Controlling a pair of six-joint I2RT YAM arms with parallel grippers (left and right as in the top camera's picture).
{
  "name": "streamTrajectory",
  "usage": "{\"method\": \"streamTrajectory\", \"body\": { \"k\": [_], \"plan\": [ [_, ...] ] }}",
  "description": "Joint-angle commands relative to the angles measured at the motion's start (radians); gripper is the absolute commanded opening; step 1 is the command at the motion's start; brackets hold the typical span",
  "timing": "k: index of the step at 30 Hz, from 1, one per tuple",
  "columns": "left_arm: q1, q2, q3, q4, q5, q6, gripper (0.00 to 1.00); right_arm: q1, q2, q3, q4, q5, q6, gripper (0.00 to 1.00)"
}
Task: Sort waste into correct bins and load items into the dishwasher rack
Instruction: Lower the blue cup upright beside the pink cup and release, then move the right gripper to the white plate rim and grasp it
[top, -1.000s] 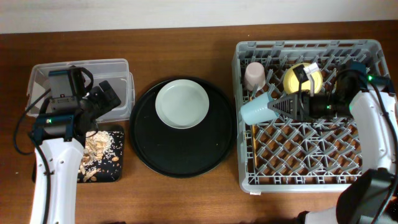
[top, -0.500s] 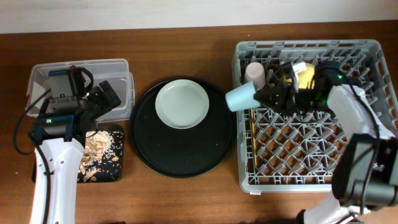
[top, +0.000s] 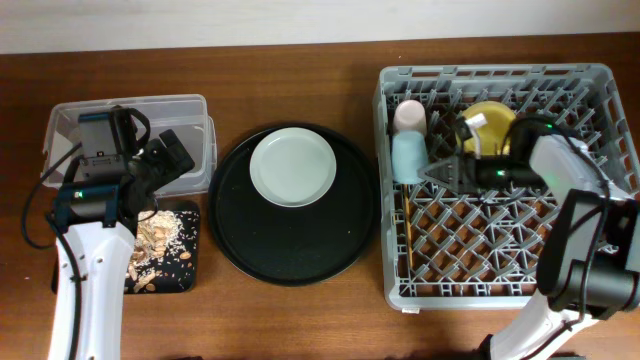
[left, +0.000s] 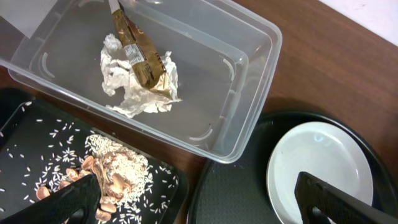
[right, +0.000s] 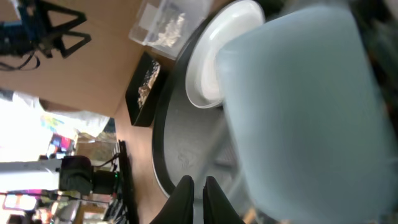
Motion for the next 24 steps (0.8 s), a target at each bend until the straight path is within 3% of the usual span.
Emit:
{"method": "streamTrajectory", "body": {
  "k": [1,7,9,12,14,17,24],
  "plan": [
    [0.003,-0.003,0.013,0.002,0.000,0.005,0.99,-0.067,0.000,-0.003,-0.070,0.022,-0.026,0.09],
    [0.003,-0.003,0.013,0.002,0.000,0.005,0.99,-0.085,-0.183,0.008,-0.195,0.022,-0.059,0.09],
    [0.003,-0.003,0.013,0.002,0.000,0.005,0.99,-0.071,-0.276,0.011,-0.182,0.068,0.050,0.09],
    [0.003,-0.003,0.013,0.002,0.000,0.005,0.99,0.004,-0.432,0.014,-0.044,0.407,0.461,0.09],
    [0.003,-0.003,0.013,0.002,0.000,0.005,0.99,0.125,-0.547,0.014,0.008,0.735,0.678,0.12],
    [0.003,-0.003,0.013,0.002,0.000,0.005,0.99,0.340,-0.633,0.014,0.031,0.919,0.798,0.13],
    [0.003,-0.003,0.013,0.002,0.000,0.005,0.99,0.810,-0.502,0.014,0.154,1.125,0.917,0.17]
  ]
}}
